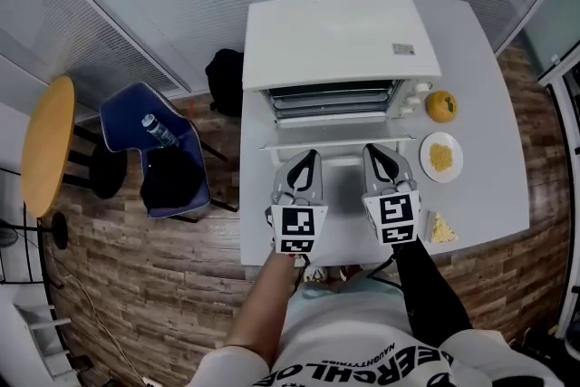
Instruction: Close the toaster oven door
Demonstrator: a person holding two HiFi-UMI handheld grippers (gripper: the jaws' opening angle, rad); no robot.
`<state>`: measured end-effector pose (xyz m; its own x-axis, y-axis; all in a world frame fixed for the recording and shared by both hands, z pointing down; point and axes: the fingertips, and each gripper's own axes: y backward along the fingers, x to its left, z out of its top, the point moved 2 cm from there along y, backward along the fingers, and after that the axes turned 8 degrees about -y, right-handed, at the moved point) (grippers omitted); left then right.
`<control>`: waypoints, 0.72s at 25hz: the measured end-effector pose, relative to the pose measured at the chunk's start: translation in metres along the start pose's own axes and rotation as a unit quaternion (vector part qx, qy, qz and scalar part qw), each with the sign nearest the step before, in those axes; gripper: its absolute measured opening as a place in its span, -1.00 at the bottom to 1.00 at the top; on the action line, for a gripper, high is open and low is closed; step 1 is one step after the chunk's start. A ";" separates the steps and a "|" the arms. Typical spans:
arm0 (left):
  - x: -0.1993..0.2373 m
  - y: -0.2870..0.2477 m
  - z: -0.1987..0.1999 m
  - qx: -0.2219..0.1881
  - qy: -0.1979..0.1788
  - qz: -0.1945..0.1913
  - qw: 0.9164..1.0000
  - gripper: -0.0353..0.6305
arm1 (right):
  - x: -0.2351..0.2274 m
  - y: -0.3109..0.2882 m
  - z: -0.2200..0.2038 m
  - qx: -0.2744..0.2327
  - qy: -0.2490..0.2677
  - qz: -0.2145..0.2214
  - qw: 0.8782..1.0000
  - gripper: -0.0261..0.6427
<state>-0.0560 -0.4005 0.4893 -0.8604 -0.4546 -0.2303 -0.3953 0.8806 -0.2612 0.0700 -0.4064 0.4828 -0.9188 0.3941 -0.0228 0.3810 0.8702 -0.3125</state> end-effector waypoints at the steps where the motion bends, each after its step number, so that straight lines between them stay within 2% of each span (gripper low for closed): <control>1: 0.003 -0.002 0.005 -0.003 -0.004 0.002 1.000 -0.73 | -0.001 -0.002 0.006 -0.004 0.004 -0.001 1.000 -0.92; 10: 0.030 -0.033 0.042 -0.028 -0.026 0.010 0.999 -0.73 | -0.018 -0.029 0.049 -0.030 0.007 -0.007 1.000 -0.92; 16: 0.059 -0.068 0.062 -0.041 -0.008 0.016 0.999 -0.73 | -0.030 -0.060 0.079 -0.043 0.018 -0.009 0.999 -0.92; 18: 0.064 -0.074 0.067 -0.035 -0.023 0.019 0.999 -0.73 | -0.034 -0.067 0.084 -0.042 0.018 -0.010 0.999 -0.92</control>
<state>-0.0605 -0.5043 0.4315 -0.8602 -0.4245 -0.2828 -0.3854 0.9041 -0.1847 0.0675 -0.5029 0.4248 -0.9229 0.3848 0.0172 0.3707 0.8996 -0.2310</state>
